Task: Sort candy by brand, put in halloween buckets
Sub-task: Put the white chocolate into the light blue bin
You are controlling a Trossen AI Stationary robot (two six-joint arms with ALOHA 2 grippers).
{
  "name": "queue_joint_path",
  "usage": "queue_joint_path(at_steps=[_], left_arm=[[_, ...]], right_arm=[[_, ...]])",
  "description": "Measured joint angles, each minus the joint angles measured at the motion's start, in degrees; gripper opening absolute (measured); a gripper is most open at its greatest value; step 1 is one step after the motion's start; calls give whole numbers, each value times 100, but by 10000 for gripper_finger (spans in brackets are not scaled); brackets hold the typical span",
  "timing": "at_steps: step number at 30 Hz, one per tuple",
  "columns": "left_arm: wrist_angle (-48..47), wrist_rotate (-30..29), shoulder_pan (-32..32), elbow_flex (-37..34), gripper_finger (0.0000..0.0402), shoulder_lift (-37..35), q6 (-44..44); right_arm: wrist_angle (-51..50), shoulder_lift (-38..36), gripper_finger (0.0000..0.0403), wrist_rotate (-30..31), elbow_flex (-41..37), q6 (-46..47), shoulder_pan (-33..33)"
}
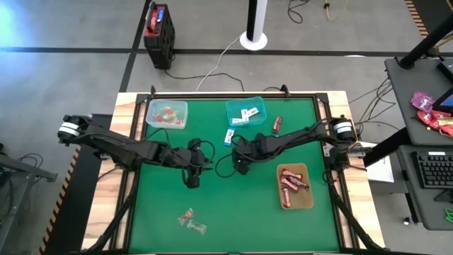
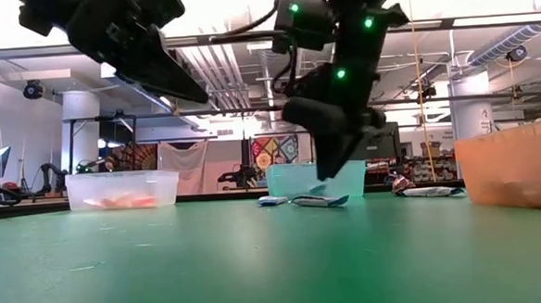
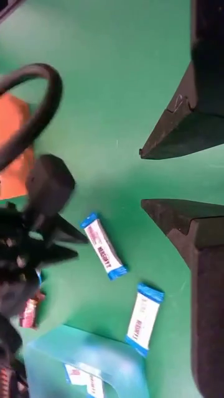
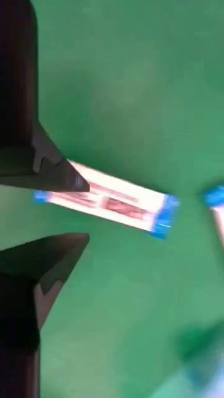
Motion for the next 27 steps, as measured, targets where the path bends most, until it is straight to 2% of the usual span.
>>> queue_joint_path(at_steps=[4,11,14,17,19,27], left_arm=[[371,-8,2,0,97,212,107],[314,-63,-4,-2,97,61,65],[320,-75,-4,-1,97,6,115],[348,-74,-4,0,97,6,155],[280,66,-2,-7,97,74,168],[417,150,-12,-52,97,643,435]], right_arm=[[774,77,139,700,-242,-23,-2],[1117,315,132,767,-509,238,-15],[1692,315,119,573,-639,-81,40],[2537,325,105,-70,-720,-720,153],[2723,328,96,-304,-693,-976,237],[2721,122,80,-53,-641,-1643,544]])
